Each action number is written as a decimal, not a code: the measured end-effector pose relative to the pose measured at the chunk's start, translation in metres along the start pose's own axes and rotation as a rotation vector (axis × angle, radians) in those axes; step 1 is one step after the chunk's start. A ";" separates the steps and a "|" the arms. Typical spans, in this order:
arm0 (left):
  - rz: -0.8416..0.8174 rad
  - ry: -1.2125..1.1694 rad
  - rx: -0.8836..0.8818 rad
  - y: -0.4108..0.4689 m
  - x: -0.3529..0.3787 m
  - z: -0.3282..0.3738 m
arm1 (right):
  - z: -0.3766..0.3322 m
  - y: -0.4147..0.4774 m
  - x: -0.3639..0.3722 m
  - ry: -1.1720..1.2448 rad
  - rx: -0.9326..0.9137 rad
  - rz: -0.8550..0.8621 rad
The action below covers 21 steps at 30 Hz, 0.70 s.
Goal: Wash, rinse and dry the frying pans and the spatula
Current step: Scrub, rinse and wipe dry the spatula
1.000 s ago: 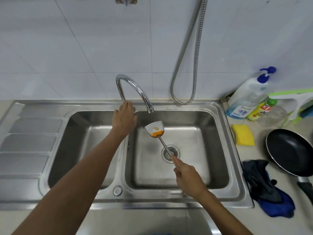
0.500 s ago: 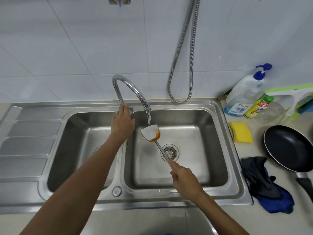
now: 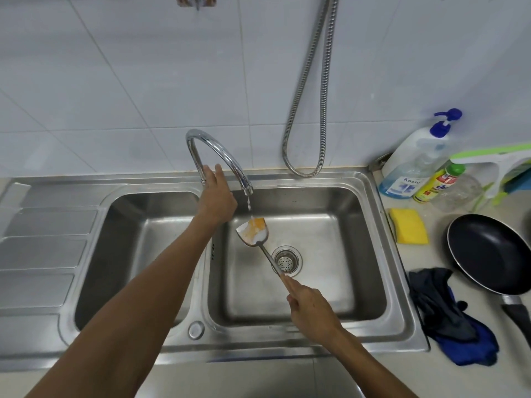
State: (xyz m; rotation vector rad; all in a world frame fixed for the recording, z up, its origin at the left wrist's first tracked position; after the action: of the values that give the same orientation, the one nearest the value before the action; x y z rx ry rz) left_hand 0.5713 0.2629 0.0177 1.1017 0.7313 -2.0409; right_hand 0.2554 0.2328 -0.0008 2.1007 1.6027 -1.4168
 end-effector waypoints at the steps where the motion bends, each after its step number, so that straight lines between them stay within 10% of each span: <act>1: 0.001 0.007 -0.017 0.003 0.000 0.003 | 0.001 0.001 -0.001 0.004 0.008 0.002; 13: 0.062 -0.328 -0.038 -0.074 0.043 0.015 | 0.007 0.017 -0.010 0.099 0.057 0.003; 21: -0.454 -0.951 -0.591 -0.174 0.113 0.052 | 0.001 0.007 -0.009 0.222 0.074 -0.053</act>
State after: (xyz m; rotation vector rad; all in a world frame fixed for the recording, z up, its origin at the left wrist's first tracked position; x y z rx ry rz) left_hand 0.3649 0.2948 -0.0289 -0.4097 0.9936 -2.1463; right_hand 0.2607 0.2233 0.0026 2.3475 1.7201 -1.3168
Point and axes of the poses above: each hand's wrist, its own y-axis towards the middle knuckle, its own x-axis out of the palm, z = x × y, the point moved 1 cm from there along y, towards the middle knuckle, and after that the axes turned 4 degrees about -y, right-handed, at the moved point
